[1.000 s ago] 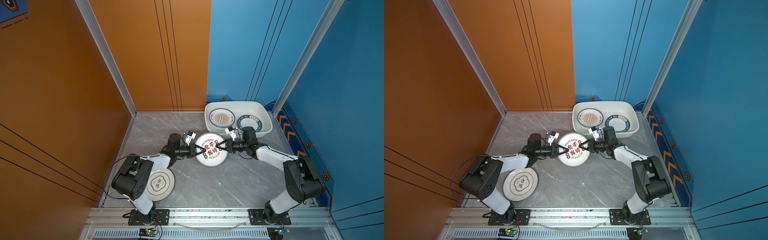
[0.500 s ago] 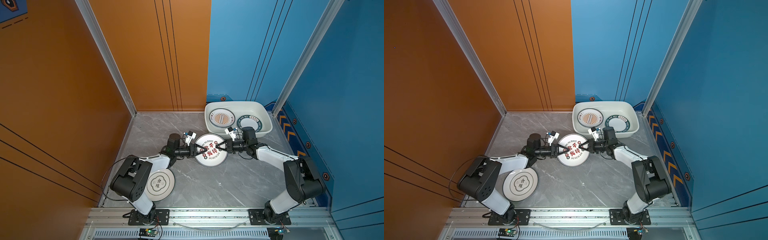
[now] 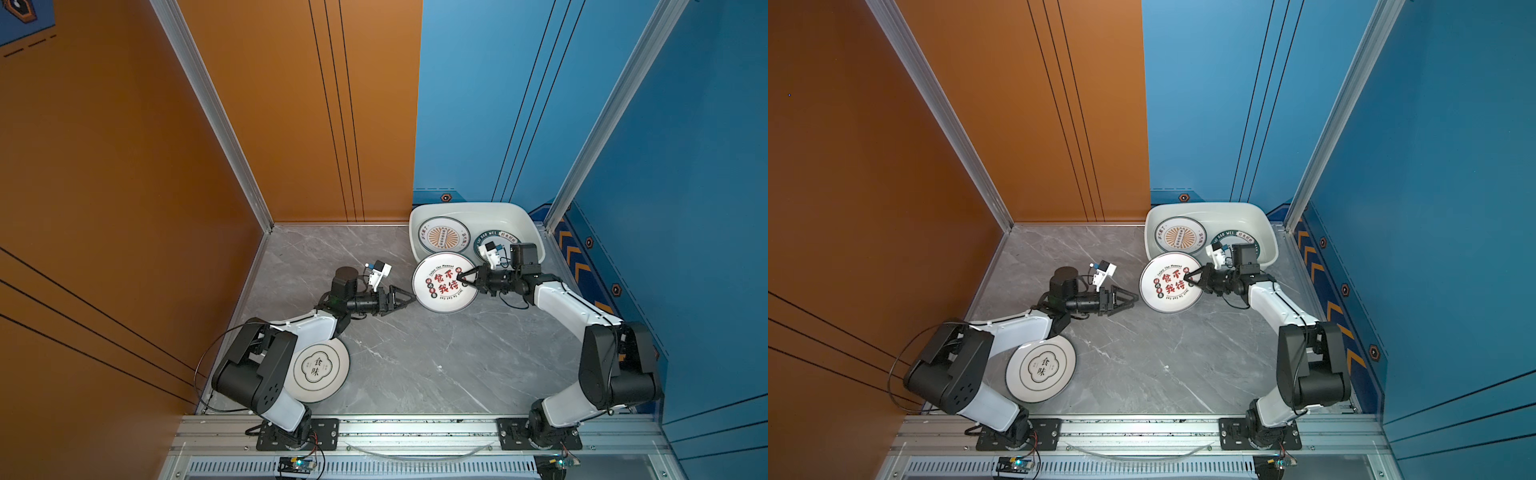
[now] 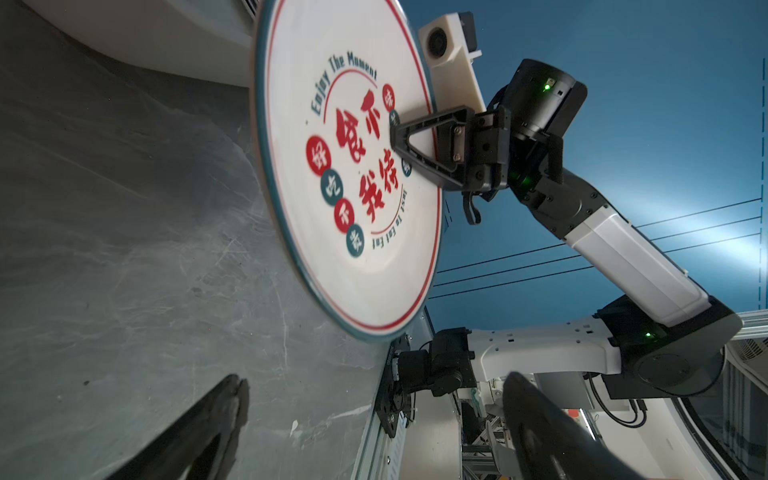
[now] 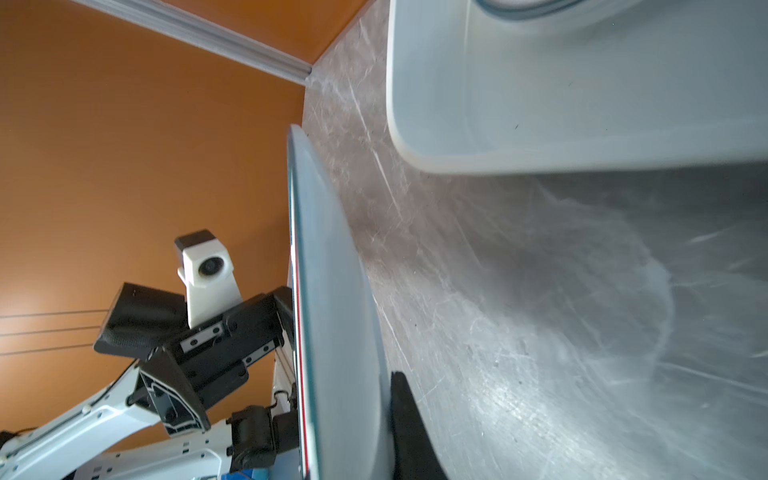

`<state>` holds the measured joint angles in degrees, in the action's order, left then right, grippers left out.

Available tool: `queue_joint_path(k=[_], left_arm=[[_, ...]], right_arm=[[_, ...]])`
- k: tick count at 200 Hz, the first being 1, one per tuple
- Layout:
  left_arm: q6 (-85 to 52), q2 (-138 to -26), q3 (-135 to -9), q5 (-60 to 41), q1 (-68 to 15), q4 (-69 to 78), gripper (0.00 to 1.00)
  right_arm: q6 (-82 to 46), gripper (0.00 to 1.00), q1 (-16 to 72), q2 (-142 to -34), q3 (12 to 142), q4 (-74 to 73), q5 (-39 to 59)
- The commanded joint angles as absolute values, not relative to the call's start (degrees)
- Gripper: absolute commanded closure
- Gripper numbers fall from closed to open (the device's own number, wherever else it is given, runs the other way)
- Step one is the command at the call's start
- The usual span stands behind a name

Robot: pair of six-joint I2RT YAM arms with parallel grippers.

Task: Place the plates into the plastic bin on the countertop
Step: 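Carry the red-lettered plate into the bin with right gripper while left gripper releases and withdraws, then lower the red-lettered plate onto the stack in the bin and open right gripper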

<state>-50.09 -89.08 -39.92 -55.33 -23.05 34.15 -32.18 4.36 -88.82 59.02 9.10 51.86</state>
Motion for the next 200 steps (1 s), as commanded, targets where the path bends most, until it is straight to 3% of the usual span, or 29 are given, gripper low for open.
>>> queue_joint_path(k=[1, 65, 200], left_arm=[[-45.9, -86.3, -39.56, -53.91, -23.12, 29.7, 0.02], [-33.64, -78.81, -41.53, -40.96, -22.74, 7.26, 0.02], [-35.08, -76.64, -39.03, -42.14, -20.57, 9.58, 0.02]], right_arm=[[-31.86, 1.0, 2.74, -86.93, 63.81, 12.33, 48.29], [-36.09, 1.0, -0.93, -96.33, 75.15, 13.44, 39.04], [-37.41, 1.0, 0.57, -125.96, 108.89, 26.21, 29.52]])
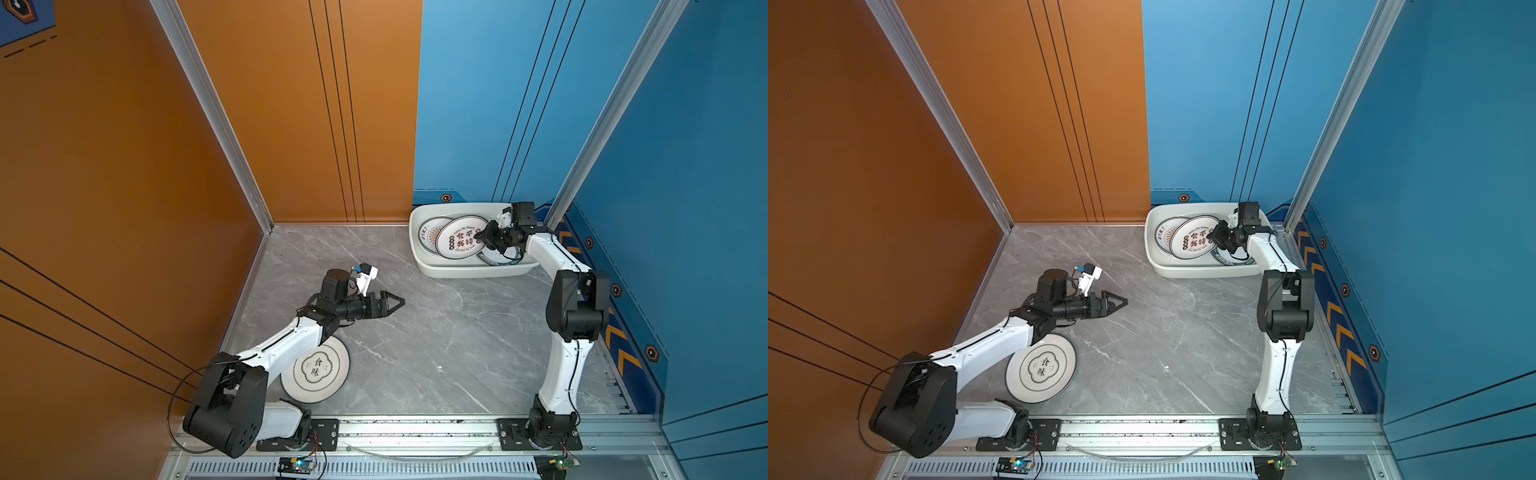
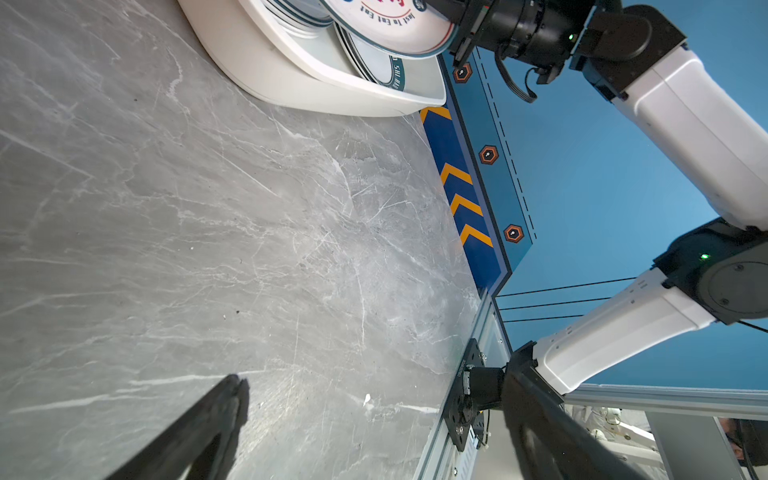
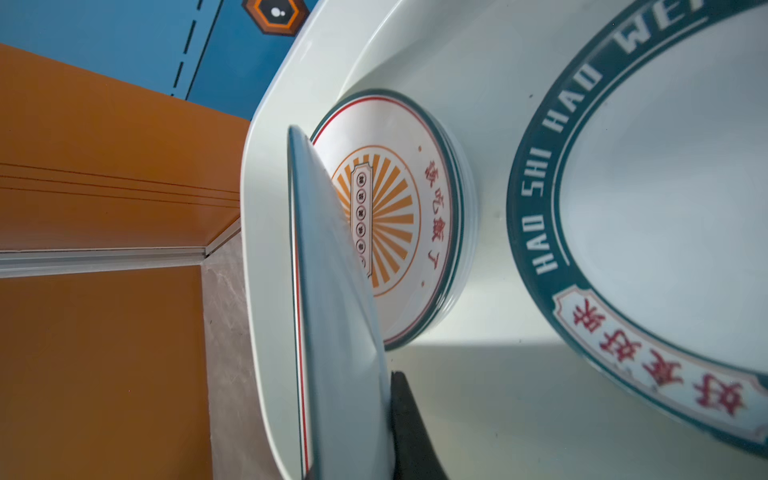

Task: Place the plates into the plastic bin on the countertop
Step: 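Lower the red-lettered plate onto the stack in the bin and open right gripper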

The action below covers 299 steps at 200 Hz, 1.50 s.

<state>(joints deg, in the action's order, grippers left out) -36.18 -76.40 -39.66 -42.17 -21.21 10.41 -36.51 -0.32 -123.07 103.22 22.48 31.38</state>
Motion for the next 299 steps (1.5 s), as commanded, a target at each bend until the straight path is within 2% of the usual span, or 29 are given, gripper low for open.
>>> queue_joint_path(k=[1, 50, 84, 150, 229, 299], left_arm=[[-35.12, -76.64, -39.03, -42.12, -20.52, 9.58, 0.02], [-35.16, -77.07, -38.89, -42.19, -20.31, 9.67, 0.02], [-35.13, -77.34, -38.85, -42.1, -20.21, 9.67, 0.02], [-35.42, -77.34, -38.42, -42.05, -20.64, 9.84, 0.02], [-35.23, -76.78, -38.33, -41.02, -20.83, 8.34, 0.02], [-33.66, -74.14, -38.87, -38.8, -20.32, 3.71, 0.02]], right_arm=[[-37.47, 1.0, 0.59, -126.13, 109.11, 26.29, 29.44], [-37.77, 1.0, 1.38, -132.69, 117.67, 30.4, 27.02], [-37.44, 0.81, 2.24, -135.22, 121.28, 32.78, 25.72], [-35.33, 0.7, 2.59, -138.47, 126.64, 37.17, 22.87], [-28.45, 0.66, 4.42, -138.78, 131.4, 44.03, 13.9], [-27.56, 0.65, 4.57, -139.74, 131.92, 44.62, 12.58]])
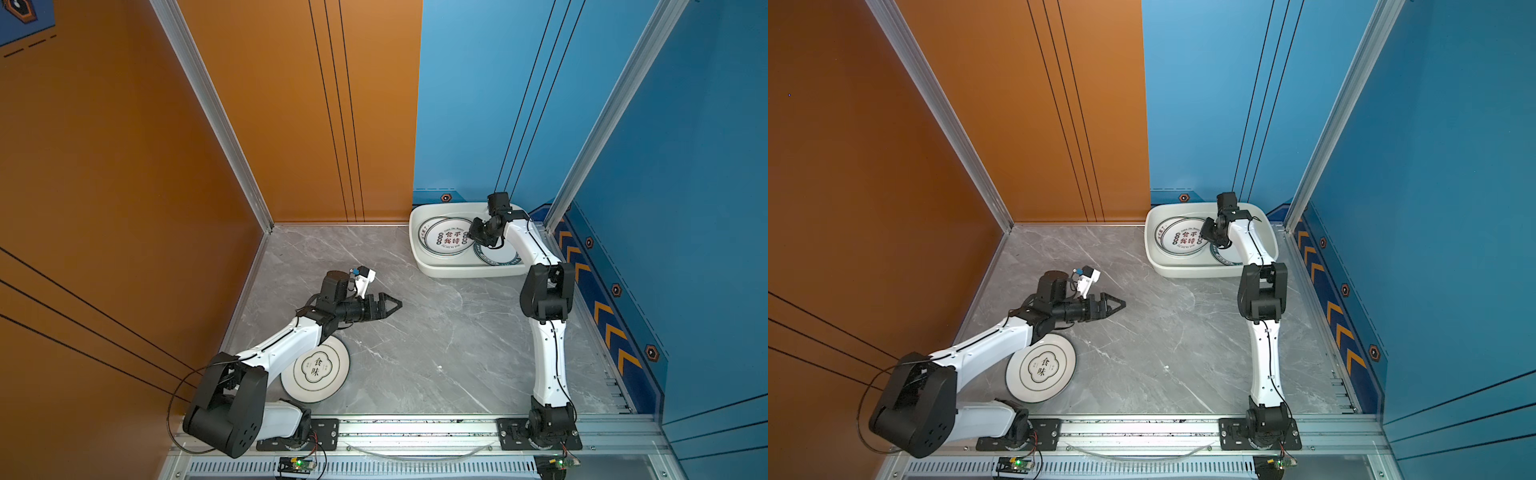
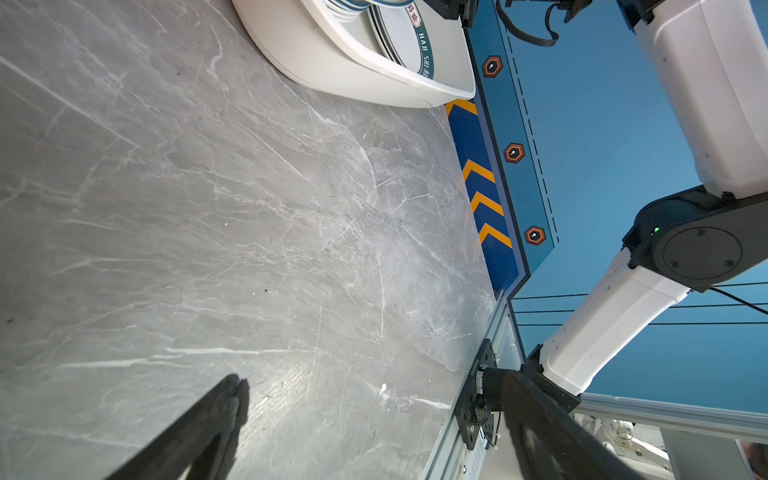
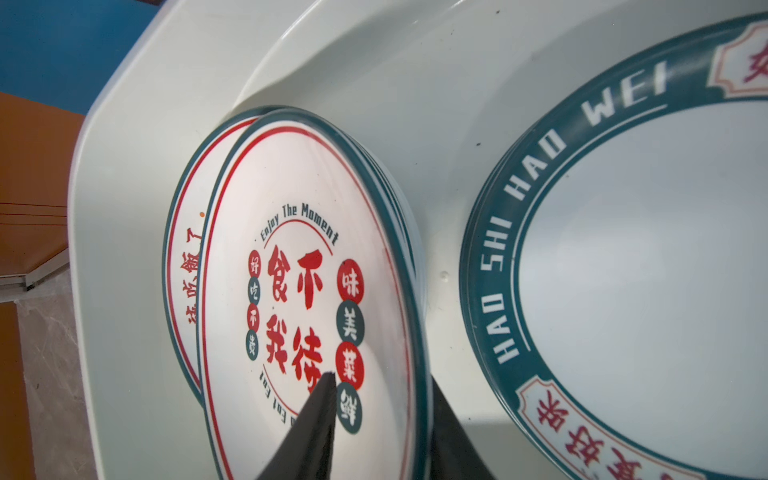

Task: Place the plates into the plastic bin on the countertop
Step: 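Lower the red-lettered plate onto the stack in the bin and open right gripper, then move right gripper out of the bin toward the cloud-emblem plate on the counter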

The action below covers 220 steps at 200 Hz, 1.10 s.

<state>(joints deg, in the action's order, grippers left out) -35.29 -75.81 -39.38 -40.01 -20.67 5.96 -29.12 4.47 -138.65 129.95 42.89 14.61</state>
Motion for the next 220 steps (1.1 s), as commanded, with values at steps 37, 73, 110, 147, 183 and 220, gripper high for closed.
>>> queue_joint_path(k=[37, 73, 110, 147, 183, 220], left_arm=[[-33.57, -73.35, -38.85, -38.5, -20.21, 2.91, 0.02], [-33.57, -72.88, -38.94, -38.32, -20.06, 2.33, 0.02], [-33.52, -72.38, -39.12, -37.97, -19.95, 1.72, 0.02], [-33.4, -70.87, -39.63, -36.66, -18.28, -0.27, 0.02], [-33.55, -68.15, -40.45, -35.51, -12.28, -2.95, 0.02], [-35.19, -65.2, -40.47, -34.87, -3.44, -4.38, 0.02]], right_arm=[[-26.25, 0.64, 4.57, -140.62, 132.17, 45.34, 11.38], [-25.1, 0.64, 4.61, -141.06, 132.2, 45.91, 10.56], [-24.28, 0.64, 4.74, -141.06, 132.1, 46.07, 10.42], [-23.0, 0.62, 5.35, -138.26, 131.33, 45.42, 12.4], [-22.39, 0.61, 8.84, -125.8, 119.12, 36.43, 13.96], [-24.59, 0.61, 13.74, -113.4, 106.08, 30.07, 21.6]])
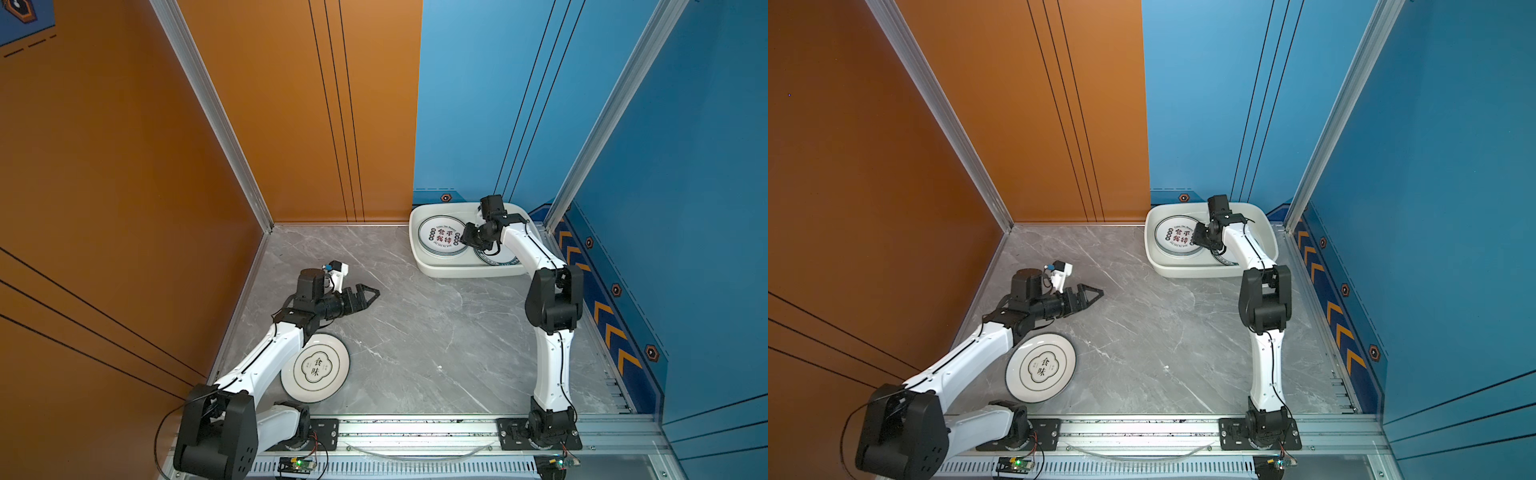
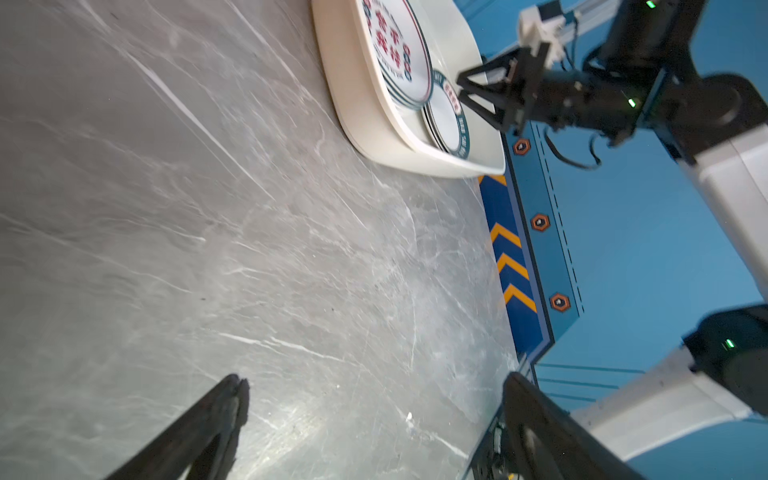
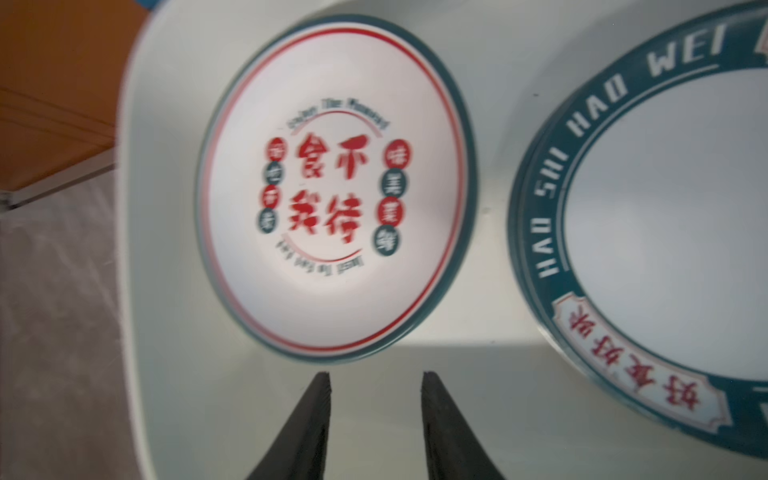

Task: Place the plates into the plastic bin on the countertop
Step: 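Move right gripper out of the bin toward the cloud-emblem plate on the counter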

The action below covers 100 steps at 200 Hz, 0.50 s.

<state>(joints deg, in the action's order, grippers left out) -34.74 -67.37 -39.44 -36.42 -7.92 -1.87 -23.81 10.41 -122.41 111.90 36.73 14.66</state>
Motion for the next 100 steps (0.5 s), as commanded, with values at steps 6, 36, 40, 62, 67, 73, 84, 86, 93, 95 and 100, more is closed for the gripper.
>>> queue_joint_path(k=[6, 36, 40, 62, 67, 73, 84, 86, 93, 95, 100], left_arm=[[-35.16, -64.76, -40.48, -34.49, -1.93, -5.01, 0.02], [-34.91, -62.7, -39.84, -33.24, 4.82, -7.19, 0.02], [-35.01, -62.47, -39.68, -33.22, 5.54, -7.29, 0.02], [-35.41, -61.06, -38.45, -33.47, 9.49, -7.59, 0.02], [-35.47, -60.76, -38.24, -33.65, 10.29, -7.56, 0.02], [-35.56, -60.38, -37.92, -33.75, 11.15, -7.56, 0.02], [-35.69, -59.74, -37.34, -33.84, 12.47, -7.56, 0.02], [-35.73, -59.65, -37.31, -33.84, 12.65, -7.56, 0.02], [-35.86, -59.42, -37.02, -33.75, 13.29, -7.48, 0.02], [-35.99, -59.35, -36.92, -33.77, 13.41, -7.43, 0.02], [-36.14, -59.24, -36.76, -33.77, 13.81, -7.26, 0.02]], right_arm=[[-25.07, 0.61, 14.75, -112.11, 103.98, 29.35, 23.29], [-25.73, 0.61, 20.86, -107.47, 93.52, 26.08, 30.51], [-25.9, 0.61, 21.81, -106.91, 92.03, 25.46, 31.2], [-27.26, 0.61, 27.1, -104.69, 85.19, 21.97, 33.86], [-27.62, 0.61, 28.13, -104.29, 83.57, 21.01, 34.35], [-28.41, 0.61, 29.41, -103.8, 81.88, 19.86, 34.56], [-30.3, 0.61, 31.42, -103.24, 78.79, 16.9, 34.45], [-30.6, 0.61, 31.78, -103.13, 78.23, 16.46, 34.52], [-31.65, 0.61, 32.96, -103.17, 76.89, 14.83, 34.7], [-32.0, 0.61, 33.22, -103.22, 76.59, 14.36, 34.71], [-32.7, 0.61, 34.3, -103.42, 75.67, 13.37, 34.74]])
